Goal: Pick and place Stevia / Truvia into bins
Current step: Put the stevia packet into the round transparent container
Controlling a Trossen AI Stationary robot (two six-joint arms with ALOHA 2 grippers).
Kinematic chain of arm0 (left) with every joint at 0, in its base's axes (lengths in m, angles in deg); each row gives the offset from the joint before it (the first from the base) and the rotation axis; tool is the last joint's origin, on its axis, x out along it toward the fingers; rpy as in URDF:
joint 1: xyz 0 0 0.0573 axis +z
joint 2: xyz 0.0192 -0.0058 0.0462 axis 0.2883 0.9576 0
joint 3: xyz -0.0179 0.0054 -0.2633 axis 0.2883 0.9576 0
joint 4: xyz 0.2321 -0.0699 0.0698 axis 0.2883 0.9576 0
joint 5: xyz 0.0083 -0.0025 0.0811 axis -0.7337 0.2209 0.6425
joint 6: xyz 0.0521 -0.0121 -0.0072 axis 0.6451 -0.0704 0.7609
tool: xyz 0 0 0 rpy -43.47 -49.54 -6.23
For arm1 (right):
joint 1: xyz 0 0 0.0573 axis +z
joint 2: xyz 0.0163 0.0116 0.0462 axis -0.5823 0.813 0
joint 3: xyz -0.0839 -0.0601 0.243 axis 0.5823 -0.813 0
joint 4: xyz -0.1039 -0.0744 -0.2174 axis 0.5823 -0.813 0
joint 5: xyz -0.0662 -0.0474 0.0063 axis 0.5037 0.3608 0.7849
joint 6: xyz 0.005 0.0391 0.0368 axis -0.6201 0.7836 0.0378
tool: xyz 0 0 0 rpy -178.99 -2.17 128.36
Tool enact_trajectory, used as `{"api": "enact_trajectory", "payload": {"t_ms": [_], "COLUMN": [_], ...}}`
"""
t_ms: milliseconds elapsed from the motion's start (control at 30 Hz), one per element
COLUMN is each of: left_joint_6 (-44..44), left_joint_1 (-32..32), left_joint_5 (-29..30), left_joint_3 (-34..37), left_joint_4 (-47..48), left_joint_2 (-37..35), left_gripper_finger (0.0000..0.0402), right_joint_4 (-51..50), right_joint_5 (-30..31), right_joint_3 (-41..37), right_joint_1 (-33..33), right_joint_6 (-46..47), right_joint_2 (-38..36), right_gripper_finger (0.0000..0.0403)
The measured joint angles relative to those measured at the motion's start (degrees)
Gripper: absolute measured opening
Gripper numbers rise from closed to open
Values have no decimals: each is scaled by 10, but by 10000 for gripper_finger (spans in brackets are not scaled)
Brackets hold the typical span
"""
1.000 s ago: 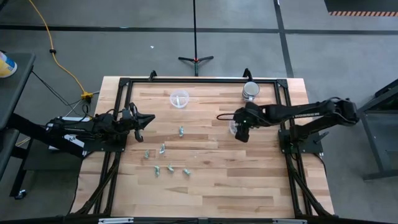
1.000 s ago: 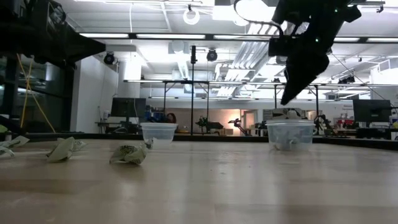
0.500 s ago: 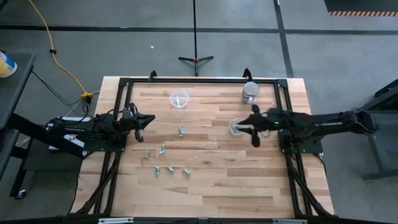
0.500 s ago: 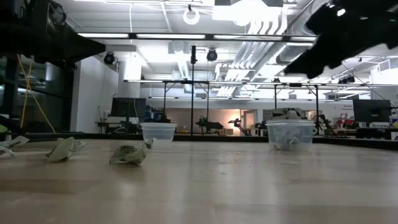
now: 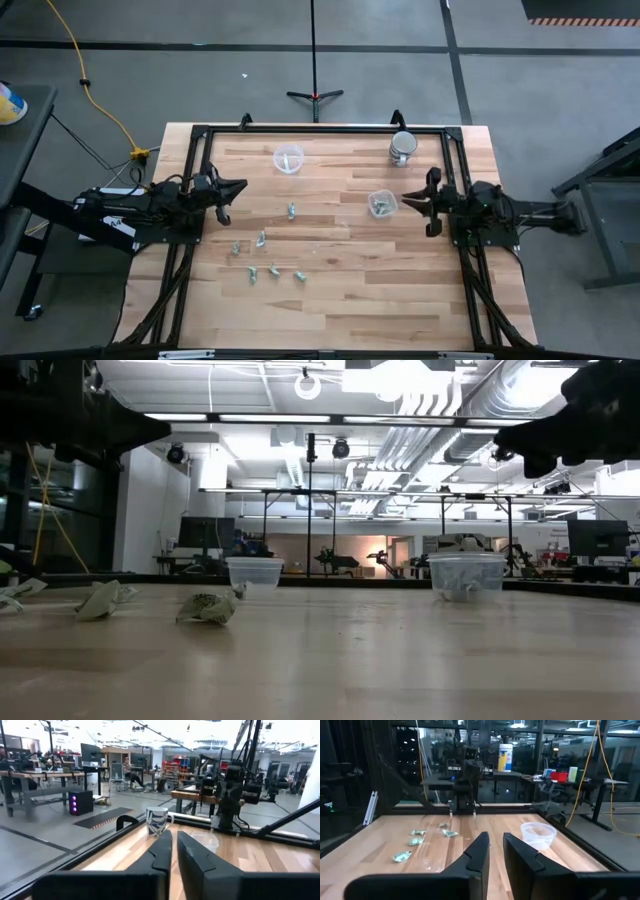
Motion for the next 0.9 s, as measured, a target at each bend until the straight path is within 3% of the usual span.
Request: {"api": "enact_trajectory", "payload": {"t_ms": [100,200,300,400,567,700,900], "left_joint_6": [-5,-42,-97,-150,-222,-298,-341], "left_joint_1": [0,0,0,0,12,40,62], "left_joint_5": [0,1,9,13,14,-22,-88], "left_joint_3": [0,0,-8,-35,-130,-236,-361], "left_joint_4": [-39,-93,-112,-110,-82,43,212], "left_joint_2": [9,52,133,244,447,568,708], "left_gripper_finger": [120,205,283,325,323,298,274], "right_joint_4": [-1,-2,-4,-4,-4,-4,-4], "right_joint_5": [0,0,0,4,57,96,101], "right_joint_3": [-8,-8,-8,-9,-8,-9,-8], "right_joint_1": [0,0,0,0,0,0,0], "right_joint_6": [0,-7,-27,-59,-71,-69,-67], "right_joint_2": [-8,-6,-5,-5,-5,-5,-5], "right_gripper_finger": [47,51,55,57,53,49,46]}}
